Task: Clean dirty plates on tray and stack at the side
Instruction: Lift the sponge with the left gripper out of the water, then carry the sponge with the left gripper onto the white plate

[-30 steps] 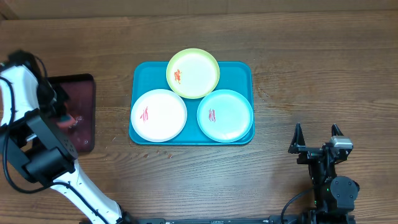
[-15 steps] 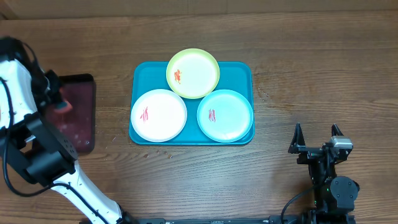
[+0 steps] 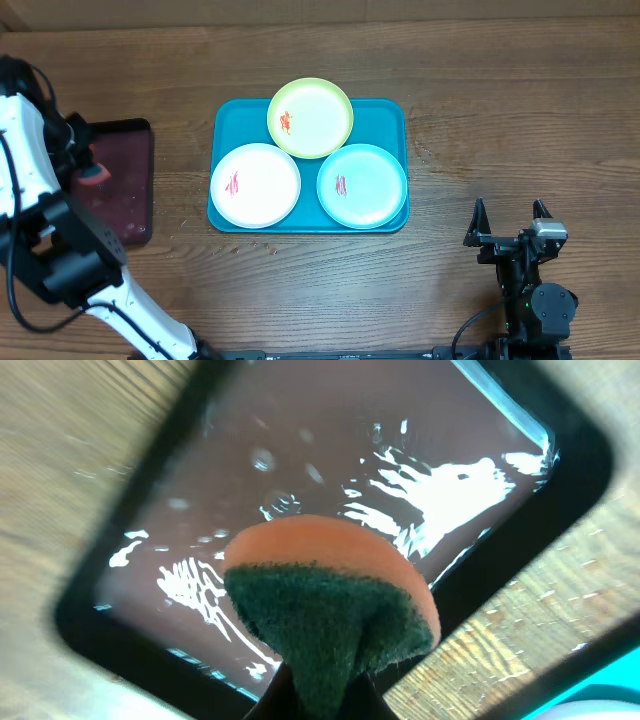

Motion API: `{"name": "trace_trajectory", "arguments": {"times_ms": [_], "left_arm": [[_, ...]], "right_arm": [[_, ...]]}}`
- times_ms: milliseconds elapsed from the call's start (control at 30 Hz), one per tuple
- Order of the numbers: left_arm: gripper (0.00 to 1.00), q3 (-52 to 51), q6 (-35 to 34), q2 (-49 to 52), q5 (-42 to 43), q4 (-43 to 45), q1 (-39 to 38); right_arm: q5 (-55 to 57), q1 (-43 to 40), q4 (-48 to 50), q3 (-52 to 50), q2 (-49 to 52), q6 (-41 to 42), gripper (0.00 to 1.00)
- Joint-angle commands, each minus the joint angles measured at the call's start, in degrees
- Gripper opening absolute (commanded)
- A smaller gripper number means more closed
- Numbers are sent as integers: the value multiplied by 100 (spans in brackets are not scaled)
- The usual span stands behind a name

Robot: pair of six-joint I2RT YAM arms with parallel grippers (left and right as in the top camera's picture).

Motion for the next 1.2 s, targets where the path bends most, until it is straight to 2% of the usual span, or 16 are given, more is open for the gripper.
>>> {"name": "trace_trajectory", "arguments": {"times_ms": [0,133,267,367,467,600,733,867,967,1100,1167], "left_arm": [[4,-20,-267,-404,-828,15,-76],[4,-1132,-595,-343,-935,616,-39],[4,-1611,-229,-341,-669,850,-50],[4,-1263,-234,-380,-671,490,-50],[4,-450,-446,-448,-498,-184,-52],[4,758,-271,-625,1174,-988,-133],[4,1106,-79,-977,1899,-1137,-315],[4,1091,-46,-1102,2011,-1419,-734],[4,809,267,-1082,2011,-1436,-1246],[4,-11,527,-1082,1954,-1241,-2087],[4,-693,483,-1082,1827,-807,-2557]], "right_arm": [[33,-15,31,-59,-57,48,100],[33,-15,31,-59,-57,46,100],[33,-15,31,-59,-57,46,100],[33,-15,31,-59,-57,46,100],[33,-15,31,-59,-57,46,100],[33,-15,31,-59,-57,46,100],[33,-15,31,-59,-57,46,100],[33,-15,31,-59,-57,46,100],[33,-15,31,-59,-57,46,100],[33,-15,31,-59,-57,46,100],[33,-15,31,-59,-57,46,100]]}}
